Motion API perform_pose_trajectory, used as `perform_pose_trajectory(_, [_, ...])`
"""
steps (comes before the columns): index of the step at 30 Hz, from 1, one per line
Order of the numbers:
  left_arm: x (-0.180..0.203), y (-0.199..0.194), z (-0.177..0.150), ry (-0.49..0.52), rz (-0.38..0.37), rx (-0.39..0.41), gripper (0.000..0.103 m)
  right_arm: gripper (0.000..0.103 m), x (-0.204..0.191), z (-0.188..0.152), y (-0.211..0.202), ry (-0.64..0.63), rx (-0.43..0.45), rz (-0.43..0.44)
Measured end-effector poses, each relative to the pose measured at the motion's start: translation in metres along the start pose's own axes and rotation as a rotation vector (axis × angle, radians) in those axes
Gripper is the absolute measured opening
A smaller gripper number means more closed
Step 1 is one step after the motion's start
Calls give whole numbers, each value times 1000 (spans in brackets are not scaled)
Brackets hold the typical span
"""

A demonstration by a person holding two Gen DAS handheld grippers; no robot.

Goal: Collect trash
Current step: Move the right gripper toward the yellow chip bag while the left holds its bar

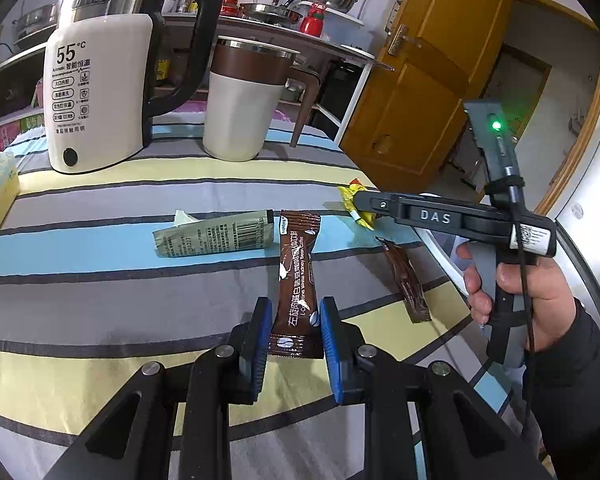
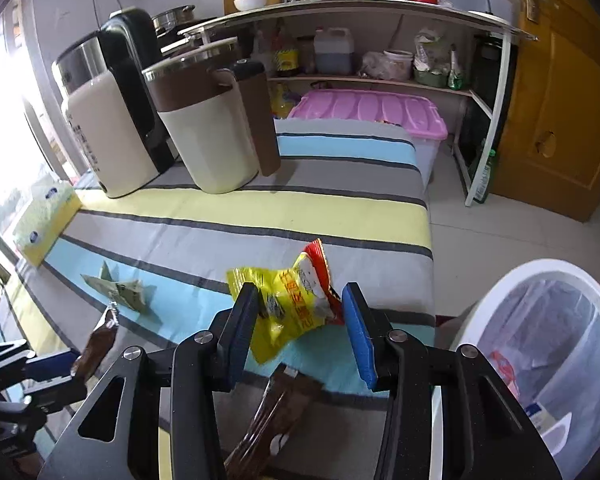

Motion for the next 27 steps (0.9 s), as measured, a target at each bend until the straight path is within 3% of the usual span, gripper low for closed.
perform_pose_trajectory(10, [1,1,0,-1,2,-3,25,45,5,4,9,16,-41,47])
perform_pose_trajectory(13, [2,0,0,-5,8,0,25,28,2,4,4,15,-21,54])
perform_pose_trajectory(14, [2,0,-1,-6,9,1,25,3,2,4,2,18,-18,66])
perform_pose_trajectory(27, [6,-5,-4,-5,19,5,25,0,-3,-9,-19,17,21,93])
Point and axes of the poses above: each gripper's, at about its wrist camera, not at the fingertips, and y roughly the way its jaws point, x to its right, z to its top, the point moved 6 cm from there along y, roughly the way its jaws point, and after that the axes turned 12 degrees about -x, right-handed, at the moved point
